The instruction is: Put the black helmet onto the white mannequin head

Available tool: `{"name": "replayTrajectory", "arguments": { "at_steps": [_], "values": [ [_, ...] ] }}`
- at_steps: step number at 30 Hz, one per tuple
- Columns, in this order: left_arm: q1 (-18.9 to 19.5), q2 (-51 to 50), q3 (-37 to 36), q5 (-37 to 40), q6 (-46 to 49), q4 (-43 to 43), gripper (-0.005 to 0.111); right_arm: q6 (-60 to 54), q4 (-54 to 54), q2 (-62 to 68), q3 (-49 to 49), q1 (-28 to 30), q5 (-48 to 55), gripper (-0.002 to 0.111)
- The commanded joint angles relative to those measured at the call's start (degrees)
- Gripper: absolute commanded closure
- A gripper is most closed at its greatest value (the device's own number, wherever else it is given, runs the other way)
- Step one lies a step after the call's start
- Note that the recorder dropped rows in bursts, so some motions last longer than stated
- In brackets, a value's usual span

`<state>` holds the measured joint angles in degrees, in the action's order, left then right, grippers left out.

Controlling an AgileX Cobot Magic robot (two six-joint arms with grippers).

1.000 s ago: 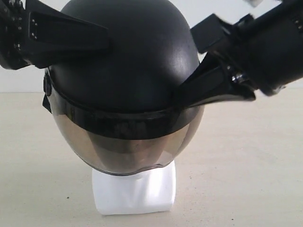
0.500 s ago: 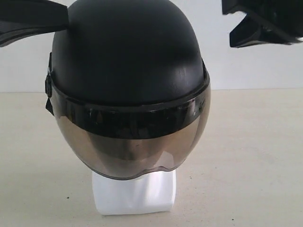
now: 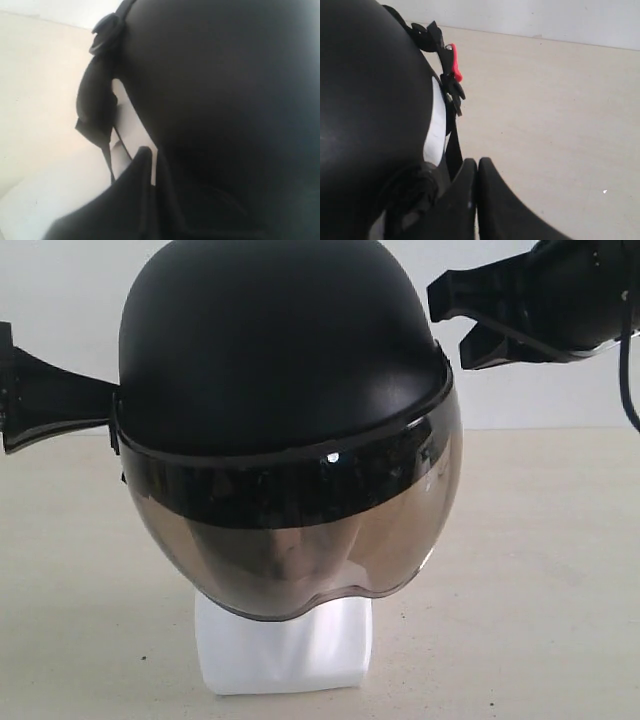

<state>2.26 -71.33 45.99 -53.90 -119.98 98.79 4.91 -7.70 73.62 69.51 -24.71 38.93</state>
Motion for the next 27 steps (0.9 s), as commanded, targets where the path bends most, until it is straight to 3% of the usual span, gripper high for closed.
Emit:
{"name": "replayTrajectory", "arguments": {
  "at_steps": [1, 11, 16, 27],
  "values": [
    [-0.5, -1.0, -0.7, -2.2, 0.0, 1.2, 0.102, -0.3, 0.7, -0.4, 0.4, 0.2, 0.4, 0.108],
    [-0.5, -1.1, 0.0, 0.3, 0.0, 1.2, 0.102, -1.5, -4.0, -0.4, 0.4, 0.2, 3.3, 0.108],
    [-0.5, -1.1, 4.0, 0.3, 0.0, 1.2, 0.102, -3.0, -7.2, -0.4, 0.4, -0.1, 5.9, 0.108],
    [-0.5, -3.6, 9.7, -1.8, -0.2, 1.2, 0.102, -0.8, -6.2, -3.1, 0.4, -5.8, 7.3, 0.108]
  ]
}}
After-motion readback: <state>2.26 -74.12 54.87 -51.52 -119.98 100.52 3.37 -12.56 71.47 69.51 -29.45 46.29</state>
